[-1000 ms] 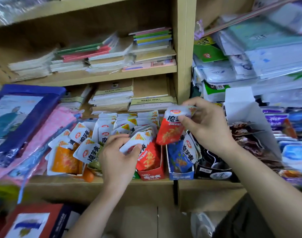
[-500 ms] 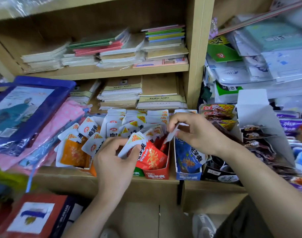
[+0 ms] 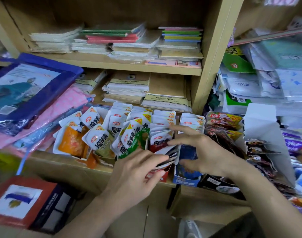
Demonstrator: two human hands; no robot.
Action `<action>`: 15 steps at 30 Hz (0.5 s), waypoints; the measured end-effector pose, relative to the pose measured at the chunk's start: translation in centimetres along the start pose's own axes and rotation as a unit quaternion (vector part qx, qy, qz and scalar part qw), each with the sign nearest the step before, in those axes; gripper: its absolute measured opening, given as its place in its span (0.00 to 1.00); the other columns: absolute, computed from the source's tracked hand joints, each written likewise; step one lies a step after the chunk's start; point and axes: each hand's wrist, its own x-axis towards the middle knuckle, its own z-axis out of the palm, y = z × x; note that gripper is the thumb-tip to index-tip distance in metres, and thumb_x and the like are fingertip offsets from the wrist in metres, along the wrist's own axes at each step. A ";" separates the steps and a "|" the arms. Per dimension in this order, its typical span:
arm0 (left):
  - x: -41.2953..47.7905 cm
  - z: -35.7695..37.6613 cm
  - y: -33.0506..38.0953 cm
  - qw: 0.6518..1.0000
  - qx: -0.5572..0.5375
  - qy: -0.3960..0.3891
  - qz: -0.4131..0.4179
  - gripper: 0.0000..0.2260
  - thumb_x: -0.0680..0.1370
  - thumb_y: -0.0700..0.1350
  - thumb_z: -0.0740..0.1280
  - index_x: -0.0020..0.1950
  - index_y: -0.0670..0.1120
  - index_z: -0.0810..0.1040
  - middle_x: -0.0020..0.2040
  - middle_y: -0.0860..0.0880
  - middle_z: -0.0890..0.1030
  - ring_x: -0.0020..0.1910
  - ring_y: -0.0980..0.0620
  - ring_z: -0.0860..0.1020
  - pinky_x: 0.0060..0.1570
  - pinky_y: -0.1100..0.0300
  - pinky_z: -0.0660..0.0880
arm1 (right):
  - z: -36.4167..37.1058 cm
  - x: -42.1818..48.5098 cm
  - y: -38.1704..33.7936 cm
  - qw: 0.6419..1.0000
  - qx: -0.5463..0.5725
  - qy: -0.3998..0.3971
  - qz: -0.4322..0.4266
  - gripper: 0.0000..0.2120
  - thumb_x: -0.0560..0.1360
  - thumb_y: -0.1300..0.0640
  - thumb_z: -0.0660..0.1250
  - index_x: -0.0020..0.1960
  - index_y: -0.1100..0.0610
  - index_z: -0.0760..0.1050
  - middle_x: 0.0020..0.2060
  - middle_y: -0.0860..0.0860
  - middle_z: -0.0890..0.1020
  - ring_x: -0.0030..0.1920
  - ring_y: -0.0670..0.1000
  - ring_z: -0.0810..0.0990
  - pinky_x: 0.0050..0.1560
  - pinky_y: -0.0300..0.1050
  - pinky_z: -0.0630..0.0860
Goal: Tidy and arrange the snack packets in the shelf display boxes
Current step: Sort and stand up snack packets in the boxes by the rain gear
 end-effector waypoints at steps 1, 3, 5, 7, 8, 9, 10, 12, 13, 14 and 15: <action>-0.1 0.0 -0.1 1.000 0.000 0.001 -0.004 0.14 0.76 0.50 0.74 0.62 0.51 0.81 0.50 0.54 0.83 0.49 0.52 0.81 0.43 0.54 0.80 | -0.2 -0.1 -0.1 1.000 0.007 -0.003 0.004 0.27 0.70 0.61 0.78 0.67 0.49 0.78 0.75 0.37 0.63 0.72 0.33 0.64 0.70 0.29 0.62; 0.3 -0.1 0.0 0.999 0.010 0.006 -0.030 0.19 0.76 0.54 0.73 0.65 0.50 0.80 0.54 0.54 0.83 0.51 0.53 0.81 0.45 0.53 0.80 | -0.5 -0.3 -0.2 1.000 0.020 0.003 0.005 0.25 0.70 0.56 0.80 0.65 0.47 0.79 0.72 0.36 0.69 0.71 0.34 0.66 0.69 0.28 0.61; 1.0 -0.2 0.2 0.998 0.042 -0.004 -0.052 0.26 0.76 0.59 0.70 0.70 0.47 0.77 0.63 0.52 0.79 0.60 0.52 0.77 0.55 0.56 0.79 | -0.7 -0.3 -0.4 0.999 0.037 0.003 0.006 0.22 0.69 0.53 0.80 0.62 0.45 0.81 0.65 0.36 0.76 0.68 0.36 0.71 0.70 0.35 0.65; 1.6 -0.1 0.1 0.997 0.050 -0.036 -0.054 0.30 0.78 0.62 0.65 0.74 0.45 0.73 0.69 0.50 0.75 0.67 0.51 0.73 0.64 0.55 0.74 | -0.7 -0.3 -0.4 0.998 0.056 -0.013 0.009 0.19 0.69 0.52 0.80 0.59 0.46 0.83 0.60 0.38 0.81 0.66 0.38 0.75 0.70 0.42 0.69; 1.6 0.1 0.0 0.997 0.044 -0.047 -0.047 0.28 0.79 0.61 0.64 0.73 0.46 0.74 0.68 0.50 0.77 0.66 0.51 0.74 0.64 0.52 0.76 | -0.7 -0.3 -0.3 0.998 0.065 -0.018 0.010 0.17 0.70 0.52 0.80 0.58 0.47 0.83 0.58 0.38 0.82 0.65 0.39 0.76 0.70 0.46 0.70; 1.5 0.3 -0.1 0.998 0.037 -0.046 -0.037 0.24 0.79 0.60 0.65 0.70 0.46 0.77 0.64 0.52 0.80 0.62 0.51 0.77 0.59 0.51 0.79 | -0.8 -0.3 -0.3 0.997 0.078 -0.017 0.011 0.15 0.70 0.52 0.79 0.56 0.47 0.84 0.57 0.39 0.83 0.65 0.40 0.76 0.70 0.49 0.70; 1.2 0.6 -0.2 0.998 0.037 -0.032 -0.028 0.20 0.79 0.58 0.66 0.65 0.47 0.81 0.60 0.53 0.82 0.57 0.51 0.79 0.51 0.51 0.81 | -0.8 -0.3 -0.3 0.995 0.100 -0.008 0.013 0.13 0.71 0.52 0.78 0.54 0.49 0.84 0.56 0.41 0.84 0.65 0.41 0.77 0.70 0.51 0.71; 0.5 1.1 -0.4 0.999 0.047 0.005 -0.018 0.14 0.79 0.55 0.70 0.58 0.47 0.85 0.54 0.54 0.84 0.50 0.51 0.81 0.42 0.53 0.80 | -0.9 -0.2 -0.3 0.987 0.157 0.029 0.020 0.09 0.73 0.53 0.75 0.52 0.54 0.82 0.56 0.43 0.84 0.63 0.44 0.79 0.68 0.53 0.73; 0.2 1.3 -0.5 0.999 0.049 0.018 -0.016 0.14 0.78 0.54 0.71 0.56 0.47 0.85 0.53 0.54 0.84 0.49 0.51 0.82 0.41 0.53 0.80 | -0.8 0.0 -0.3 0.983 0.175 0.045 0.025 0.09 0.75 0.52 0.72 0.53 0.54 0.81 0.58 0.43 0.84 0.64 0.44 0.79 0.69 0.53 0.72; 0.0 1.4 -0.5 0.998 0.048 0.025 -0.014 0.13 0.78 0.54 0.72 0.56 0.46 0.86 0.52 0.54 0.84 0.48 0.52 0.82 0.41 0.53 0.81 | -0.6 0.2 -0.3 0.983 0.171 0.055 0.032 0.11 0.76 0.50 0.70 0.56 0.53 0.81 0.61 0.42 0.82 0.66 0.42 0.76 0.70 0.53 0.70; -0.1 1.4 -0.6 0.998 0.046 0.031 -0.011 0.13 0.78 0.54 0.72 0.55 0.46 0.86 0.52 0.53 0.85 0.48 0.53 0.83 0.42 0.54 0.81 | -0.4 0.4 -0.2 0.987 0.143 0.057 0.037 0.15 0.77 0.47 0.68 0.62 0.50 0.79 0.65 0.39 0.78 0.70 0.40 0.72 0.73 0.53 0.67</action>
